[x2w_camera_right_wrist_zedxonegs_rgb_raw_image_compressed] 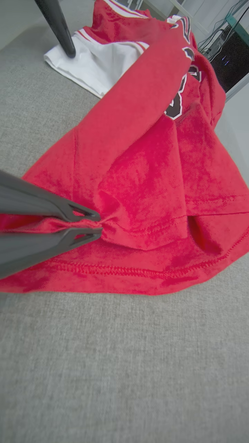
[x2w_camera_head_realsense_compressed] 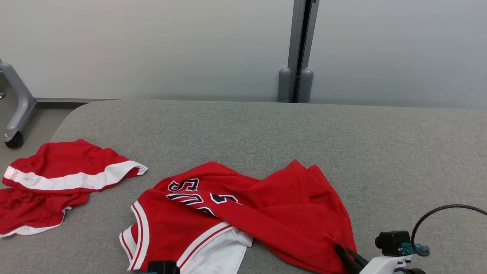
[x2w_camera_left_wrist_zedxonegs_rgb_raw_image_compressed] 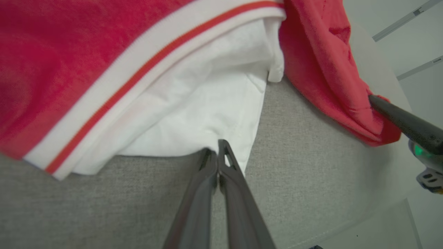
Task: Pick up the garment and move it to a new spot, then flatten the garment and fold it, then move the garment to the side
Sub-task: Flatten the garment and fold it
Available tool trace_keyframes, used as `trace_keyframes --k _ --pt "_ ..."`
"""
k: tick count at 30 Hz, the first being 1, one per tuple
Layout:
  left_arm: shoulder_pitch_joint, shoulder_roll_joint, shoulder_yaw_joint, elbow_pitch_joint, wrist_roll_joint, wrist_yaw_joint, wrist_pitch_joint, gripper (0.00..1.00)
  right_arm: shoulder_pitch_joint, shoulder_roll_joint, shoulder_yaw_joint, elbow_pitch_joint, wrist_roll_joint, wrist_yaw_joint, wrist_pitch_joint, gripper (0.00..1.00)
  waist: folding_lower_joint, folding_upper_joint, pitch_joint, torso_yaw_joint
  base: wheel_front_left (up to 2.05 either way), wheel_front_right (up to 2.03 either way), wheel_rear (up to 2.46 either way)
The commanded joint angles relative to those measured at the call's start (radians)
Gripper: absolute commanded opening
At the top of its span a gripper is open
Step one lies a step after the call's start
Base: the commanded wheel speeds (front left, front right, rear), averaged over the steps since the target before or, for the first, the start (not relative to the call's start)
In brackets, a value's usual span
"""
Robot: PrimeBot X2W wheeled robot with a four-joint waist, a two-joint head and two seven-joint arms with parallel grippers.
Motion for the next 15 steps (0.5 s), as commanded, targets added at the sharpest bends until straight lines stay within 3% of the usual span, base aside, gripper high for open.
trace_keyframes --k 1,8,15 --pt "-0.011 0.008 0.005 -0.009 -0.006 -0.001 -0.006 0.0 -0.01 -0.012 -0.001 -0.01 0.009 0.001 -0.016 0.0 0.0 -0.0001 -0.003 0.003 0.0 0.0 0.0" --pt "0.023 0.045 0.044 -0.122 -0.017 0.011 -0.045 0.0 -0.007 -0.055 0.0 -0.084 0.049 0.001 -0.096 0.0 0.0 -0.0001 -0.016 0.014 0.0 0.0 0.0" --pt "0.083 0.095 0.099 -0.35 -0.048 0.038 -0.044 0.0 0.023 -0.097 -0.041 -0.175 0.089 0.001 -0.165 0.0 0.0 -0.0001 -0.029 0.013 0.0 0.0 0.0"
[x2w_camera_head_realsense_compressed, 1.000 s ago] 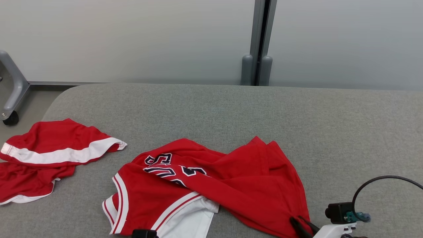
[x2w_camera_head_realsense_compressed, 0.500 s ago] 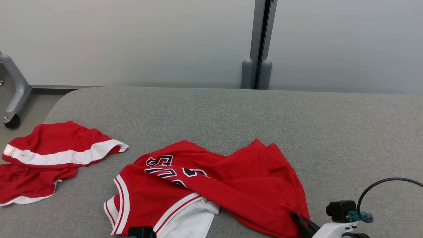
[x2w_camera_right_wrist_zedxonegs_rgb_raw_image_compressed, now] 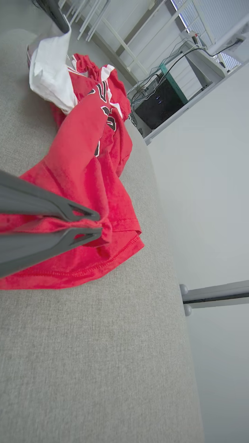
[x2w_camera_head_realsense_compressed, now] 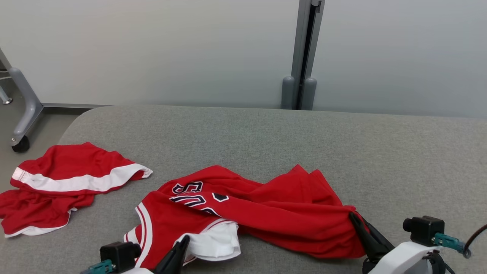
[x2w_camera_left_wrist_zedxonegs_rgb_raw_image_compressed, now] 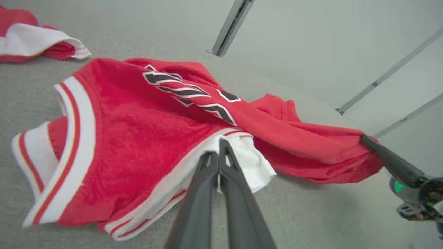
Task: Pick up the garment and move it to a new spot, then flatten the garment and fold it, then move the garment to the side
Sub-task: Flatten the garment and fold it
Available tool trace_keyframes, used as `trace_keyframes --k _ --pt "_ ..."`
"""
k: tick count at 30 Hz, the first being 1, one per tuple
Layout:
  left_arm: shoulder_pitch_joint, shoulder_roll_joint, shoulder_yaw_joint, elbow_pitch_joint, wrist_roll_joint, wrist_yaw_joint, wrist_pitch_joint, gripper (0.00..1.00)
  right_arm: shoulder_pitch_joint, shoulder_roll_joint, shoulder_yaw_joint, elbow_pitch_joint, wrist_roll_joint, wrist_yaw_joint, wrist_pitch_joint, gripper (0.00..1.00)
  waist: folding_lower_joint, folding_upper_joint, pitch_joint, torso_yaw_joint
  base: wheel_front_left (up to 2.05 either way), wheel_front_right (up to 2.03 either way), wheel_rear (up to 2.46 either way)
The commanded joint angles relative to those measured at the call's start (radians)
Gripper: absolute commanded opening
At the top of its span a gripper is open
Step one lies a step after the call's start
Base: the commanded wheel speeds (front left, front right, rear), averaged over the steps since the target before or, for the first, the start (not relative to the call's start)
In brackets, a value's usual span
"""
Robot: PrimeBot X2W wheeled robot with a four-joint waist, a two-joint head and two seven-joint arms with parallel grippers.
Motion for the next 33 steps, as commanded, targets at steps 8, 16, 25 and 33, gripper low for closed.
trace_keyframes --k 8,16,25,33 --pt "-0.036 0.11 0.063 -0.205 0.03 0.04 0.07 0.0 -0.046 -0.025 -0.007 -0.11 0.065 0.001 -0.021 0.0 0.0 0.0 0.006 -0.024 0.0 0.0 0.0" --pt "-0.263 0.195 0.124 -0.175 0.043 0.023 0.109 0.0 -0.294 -0.016 0.02 -0.11 0.118 0.001 -0.025 0.0 0.0 0.0 0.118 -0.055 0.0 0.0 0.0" --pt "-0.69 0.286 0.135 0.013 0.09 -0.034 0.069 0.0 -0.688 -0.025 0.042 -0.036 0.175 0.001 -0.026 0.0 0.0 0.0 0.355 -0.057 0.0 0.0 0.0" --pt "-1.132 0.317 0.108 0.194 0.077 -0.052 0.004 0.0 -1.076 -0.019 0.014 0.118 0.238 0.001 -0.031 0.0 0.0 0.0 0.513 -0.045 0.0 0.0 0.0"
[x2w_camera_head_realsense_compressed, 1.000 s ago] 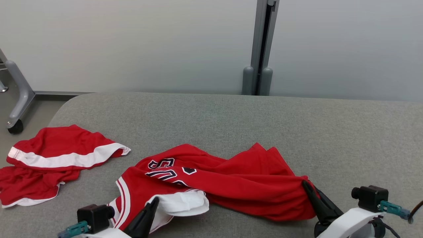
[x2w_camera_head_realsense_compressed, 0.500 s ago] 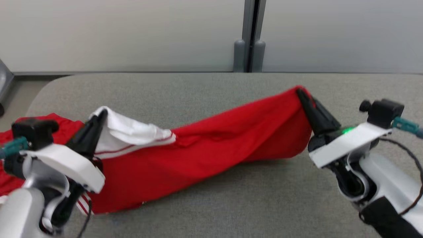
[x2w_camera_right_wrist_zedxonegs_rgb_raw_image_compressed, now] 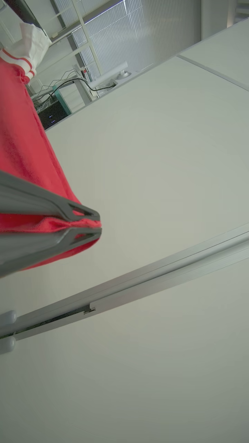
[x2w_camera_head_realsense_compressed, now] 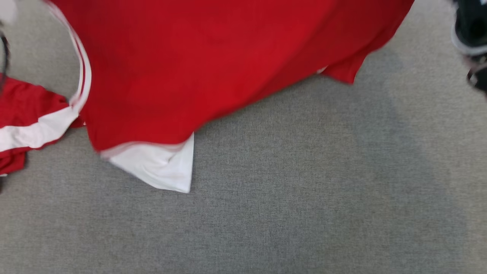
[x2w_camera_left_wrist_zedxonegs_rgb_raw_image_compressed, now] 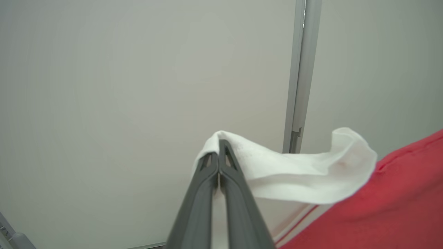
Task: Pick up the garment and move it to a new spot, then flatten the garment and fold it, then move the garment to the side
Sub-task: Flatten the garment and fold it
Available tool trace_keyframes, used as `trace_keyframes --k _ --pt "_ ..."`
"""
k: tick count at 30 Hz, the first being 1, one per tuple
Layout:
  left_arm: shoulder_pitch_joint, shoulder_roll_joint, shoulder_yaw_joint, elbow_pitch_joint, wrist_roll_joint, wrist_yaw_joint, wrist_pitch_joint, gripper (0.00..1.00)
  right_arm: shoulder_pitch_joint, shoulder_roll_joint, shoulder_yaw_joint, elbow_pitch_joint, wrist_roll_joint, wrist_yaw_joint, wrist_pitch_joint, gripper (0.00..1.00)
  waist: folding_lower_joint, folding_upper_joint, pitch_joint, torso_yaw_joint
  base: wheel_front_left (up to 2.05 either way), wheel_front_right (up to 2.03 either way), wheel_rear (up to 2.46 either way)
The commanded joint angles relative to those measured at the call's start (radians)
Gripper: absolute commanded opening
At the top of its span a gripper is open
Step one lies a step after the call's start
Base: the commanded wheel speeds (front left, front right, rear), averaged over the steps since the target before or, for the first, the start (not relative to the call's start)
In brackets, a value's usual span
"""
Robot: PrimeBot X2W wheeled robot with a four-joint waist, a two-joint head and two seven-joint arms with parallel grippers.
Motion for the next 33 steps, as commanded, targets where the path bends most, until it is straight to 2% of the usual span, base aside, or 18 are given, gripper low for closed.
trace_keyframes --k 1,10,17,25,30,33 --pt "-0.079 0.005 -0.006 0.036 -0.017 -0.007 -0.005 0.0 -0.061 -0.003 -0.004 0.035 0.006 0.001 -0.008 0.0 0.0 0.0 0.081 0.009 0.0 0.0 0.0" --pt "-0.495 0.038 -0.081 0.231 -0.069 -0.007 -0.063 0.0 -0.432 0.014 -0.018 0.212 0.008 0.0 -0.007 0.0 0.0 0.0 0.183 0.009 0.0 0.0 0.0" --pt "-0.656 0.019 -0.147 0.367 -0.084 -0.007 -0.112 0.0 -0.552 0.007 -0.045 0.277 0.019 0.0 -0.008 0.0 0.0 0.0 0.207 0.009 0.0 0.0 0.0" --pt "-0.548 0.006 -0.318 0.424 -0.177 -0.007 -0.116 0.0 -0.427 -0.002 0.073 0.298 0.058 0.001 0.014 0.0 0.0 0.0 0.167 0.01 0.0 0.0 0.0" --pt "-0.406 0.05 -0.467 0.409 -0.268 -0.007 -0.069 0.0 -0.278 -0.018 0.178 0.303 0.105 0.001 0.106 0.0 0.0 0.0 0.103 0.008 0.0 0.0 0.0" --pt "-0.349 0.067 -0.499 0.406 -0.318 -0.007 -0.061 0.0 -0.219 -0.023 0.217 0.291 0.124 0.001 0.131 0.0 0.0 0.0 0.069 0.002 0.0 0.0 0.0"
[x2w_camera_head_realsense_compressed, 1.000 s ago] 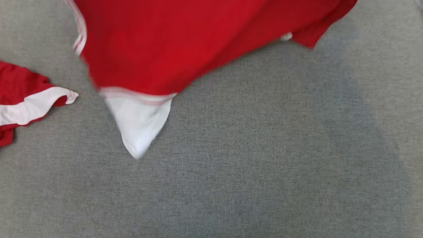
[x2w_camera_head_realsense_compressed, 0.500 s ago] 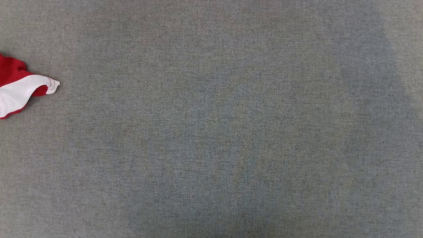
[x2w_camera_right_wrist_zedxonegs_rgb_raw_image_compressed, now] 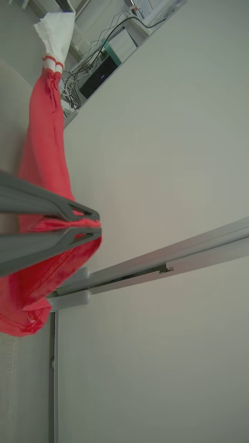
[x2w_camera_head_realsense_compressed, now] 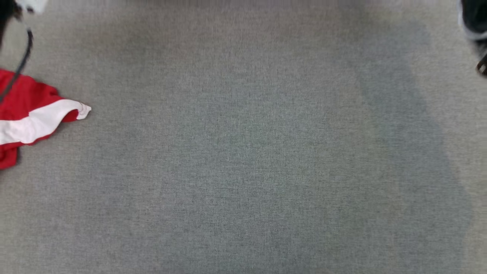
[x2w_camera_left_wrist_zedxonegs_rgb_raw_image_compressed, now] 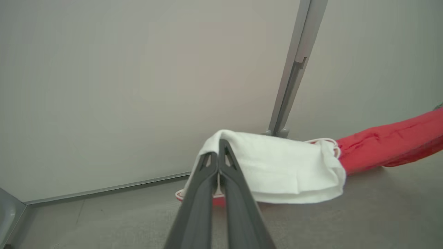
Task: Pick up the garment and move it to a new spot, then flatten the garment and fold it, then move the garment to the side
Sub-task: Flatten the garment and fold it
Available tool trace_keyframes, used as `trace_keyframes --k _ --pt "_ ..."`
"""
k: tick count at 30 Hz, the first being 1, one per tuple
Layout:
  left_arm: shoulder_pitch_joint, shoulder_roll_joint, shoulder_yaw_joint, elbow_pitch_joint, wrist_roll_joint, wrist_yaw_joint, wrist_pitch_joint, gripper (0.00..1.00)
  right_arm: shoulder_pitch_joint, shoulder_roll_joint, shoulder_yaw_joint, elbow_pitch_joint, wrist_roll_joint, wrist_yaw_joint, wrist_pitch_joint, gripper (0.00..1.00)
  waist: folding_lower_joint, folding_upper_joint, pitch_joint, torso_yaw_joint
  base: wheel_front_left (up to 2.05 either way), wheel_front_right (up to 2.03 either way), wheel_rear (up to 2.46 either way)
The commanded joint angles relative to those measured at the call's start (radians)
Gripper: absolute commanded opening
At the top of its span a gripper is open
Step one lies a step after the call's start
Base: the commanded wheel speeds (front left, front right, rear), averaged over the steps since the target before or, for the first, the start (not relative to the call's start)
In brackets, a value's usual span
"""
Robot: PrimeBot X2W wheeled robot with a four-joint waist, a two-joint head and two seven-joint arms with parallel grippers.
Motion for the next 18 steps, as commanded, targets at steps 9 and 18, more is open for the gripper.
trace_keyframes --k 9,18 --pt "0.338 0.082 -0.107 -0.078 -0.188 -0.001 0.026 0.0 0.332 -0.036 0.161 -0.092 0.116 0.001 0.108 0.0 0.0 0.0 -0.265 -0.034 0.0 0.0 0.0" --pt "0.673 0.237 -0.207 -0.292 -0.308 0.009 0.202 0.0 0.588 -0.135 0.31 -0.27 0.176 0.0 0.215 0.0 0.0 0.0 -0.489 -0.07 0.0 0.0 0.0"
